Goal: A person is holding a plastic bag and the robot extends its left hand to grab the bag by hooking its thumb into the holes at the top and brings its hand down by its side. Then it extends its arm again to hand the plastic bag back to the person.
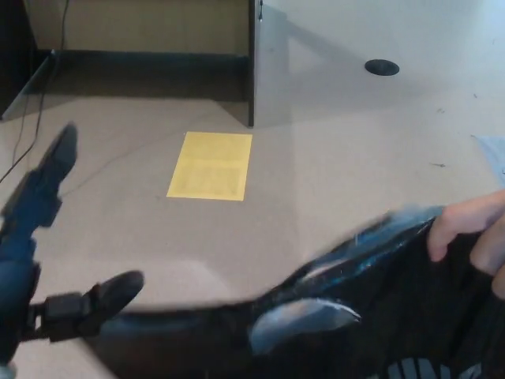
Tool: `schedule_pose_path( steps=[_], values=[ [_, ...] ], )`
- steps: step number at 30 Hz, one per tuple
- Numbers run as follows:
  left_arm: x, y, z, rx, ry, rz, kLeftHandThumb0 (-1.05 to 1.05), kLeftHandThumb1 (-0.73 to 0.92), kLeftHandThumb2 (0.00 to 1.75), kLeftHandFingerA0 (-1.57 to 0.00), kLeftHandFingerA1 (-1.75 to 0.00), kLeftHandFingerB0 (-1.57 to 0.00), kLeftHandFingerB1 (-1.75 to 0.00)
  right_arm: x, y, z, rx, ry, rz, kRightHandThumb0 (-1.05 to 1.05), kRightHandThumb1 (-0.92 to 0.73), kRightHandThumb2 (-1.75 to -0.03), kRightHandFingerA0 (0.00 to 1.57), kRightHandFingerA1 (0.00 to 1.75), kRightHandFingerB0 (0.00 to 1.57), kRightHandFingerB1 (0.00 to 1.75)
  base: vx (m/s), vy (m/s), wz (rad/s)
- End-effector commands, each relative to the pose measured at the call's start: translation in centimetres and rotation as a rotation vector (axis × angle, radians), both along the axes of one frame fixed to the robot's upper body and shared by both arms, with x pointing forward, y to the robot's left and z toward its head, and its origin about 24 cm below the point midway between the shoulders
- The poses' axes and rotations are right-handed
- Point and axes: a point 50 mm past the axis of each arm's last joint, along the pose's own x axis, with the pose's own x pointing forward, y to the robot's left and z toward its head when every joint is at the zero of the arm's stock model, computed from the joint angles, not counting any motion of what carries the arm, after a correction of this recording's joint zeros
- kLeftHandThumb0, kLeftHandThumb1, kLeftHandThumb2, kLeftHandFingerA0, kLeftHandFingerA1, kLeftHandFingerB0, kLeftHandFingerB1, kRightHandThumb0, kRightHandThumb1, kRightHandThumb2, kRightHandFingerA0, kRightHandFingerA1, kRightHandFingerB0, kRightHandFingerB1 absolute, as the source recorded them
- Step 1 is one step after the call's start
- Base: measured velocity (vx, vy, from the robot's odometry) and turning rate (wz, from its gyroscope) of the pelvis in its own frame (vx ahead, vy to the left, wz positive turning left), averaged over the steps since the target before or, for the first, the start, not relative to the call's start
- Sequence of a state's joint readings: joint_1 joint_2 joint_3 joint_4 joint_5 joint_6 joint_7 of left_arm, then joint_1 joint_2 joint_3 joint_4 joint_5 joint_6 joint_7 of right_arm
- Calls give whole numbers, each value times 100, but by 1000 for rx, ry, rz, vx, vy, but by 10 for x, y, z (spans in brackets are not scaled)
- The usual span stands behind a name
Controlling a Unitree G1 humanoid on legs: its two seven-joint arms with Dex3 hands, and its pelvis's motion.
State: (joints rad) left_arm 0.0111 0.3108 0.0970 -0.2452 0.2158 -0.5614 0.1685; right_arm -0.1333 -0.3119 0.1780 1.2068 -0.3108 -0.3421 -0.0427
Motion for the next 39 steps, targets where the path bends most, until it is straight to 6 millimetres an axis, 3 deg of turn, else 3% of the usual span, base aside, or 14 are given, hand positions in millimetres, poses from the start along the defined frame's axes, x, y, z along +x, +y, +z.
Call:
schedule_pose_path(
  steps=[1,3,4,5,6,7,23,24,25,26,28,29,30,39],
  values=[
    [-30,-45,73,84,-208,-132,-72,45,83,0,-10,0,-10,7,-4,4,-13,0,-2,-26,-65,-60,65,55,56,40,0,0,0],
    [-26,-49,73,101,-220,-131,-71,46,84,0,-11,0,-11,9,-4,5,-22,-4,14,-27,-65,-60,66,57,56,40,0,0,0],
    [-26,-50,73,99,-216,-132,-69,57,57,0,-23,0,-10,9,-4,5,-20,-3,8,-27,-64,-60,67,58,57,40,0,0,0],
    [-25,-51,74,93,-212,-137,-67,56,57,0,-22,0,-11,9,-4,5,-19,-1,5,-26,-65,-60,66,59,57,40,0,0,0],
    [-25,-52,75,87,-207,-143,-67,56,57,0,-22,0,-11,9,-4,5,-19,1,2,-26,-65,-60,66,59,57,40,0,0,0],
    [-25,-53,77,87,-209,-144,-70,46,83,0,-12,0,-12,9,-4,5,-19,3,2,-27,-65,-60,66,58,56,40,0,0,0],
    [-23,-98,91,81,-165,-331,-68,43,82,0,-15,0,-16,6,-2,3,-25,2,16,-26,-65,-60,66,61,58,41,0,0,0],
    [-17,-104,90,90,-135,-341,-68,43,80,-6,-21,-5,-16,6,-3,3,-12,2,9,-25,-65,-59,62,46,56,40,0,0,0],
    [-14,-108,88,102,-127,-334,-70,53,56,-5,-27,-2,-24,6,-2,3,-15,4,14,-25,-65,-59,63,46,56,40,0,0,0],
    [-10,-110,86,108,-116,-334,-68,43,81,-2,-24,-7,-20,6,-2,3,-16,4,14,-26,-65,-59,65,47,56,40,0,0,0],
    [-4,-115,83,118,-96,-329,-70,44,82,-2,-24,-8,-19,6,-2,4,-15,3,15,-25,-65,-59,64,47,56,40,0,0,0],
    [-3,-117,82,128,-91,-320,-74,55,57,-2,-26,-3,-25,7,-2,4,-17,3,17,-26,-65,-59,65,48,56,40,0,0,0],
    [0,-120,78,154,-73,-305,-71,44,84,-1,-21,-4,-20,7,-2,4,-22,1,23,-26,-64,-60,66,51,57,41,0,0,0],
    [13,-129,60,218,37,-277,-71,44,85,-3,-20,-3,-18,11,-2,5,-27,6,27,-27,-65,-60,65,55,57,40,0,0,0]
  ],
)
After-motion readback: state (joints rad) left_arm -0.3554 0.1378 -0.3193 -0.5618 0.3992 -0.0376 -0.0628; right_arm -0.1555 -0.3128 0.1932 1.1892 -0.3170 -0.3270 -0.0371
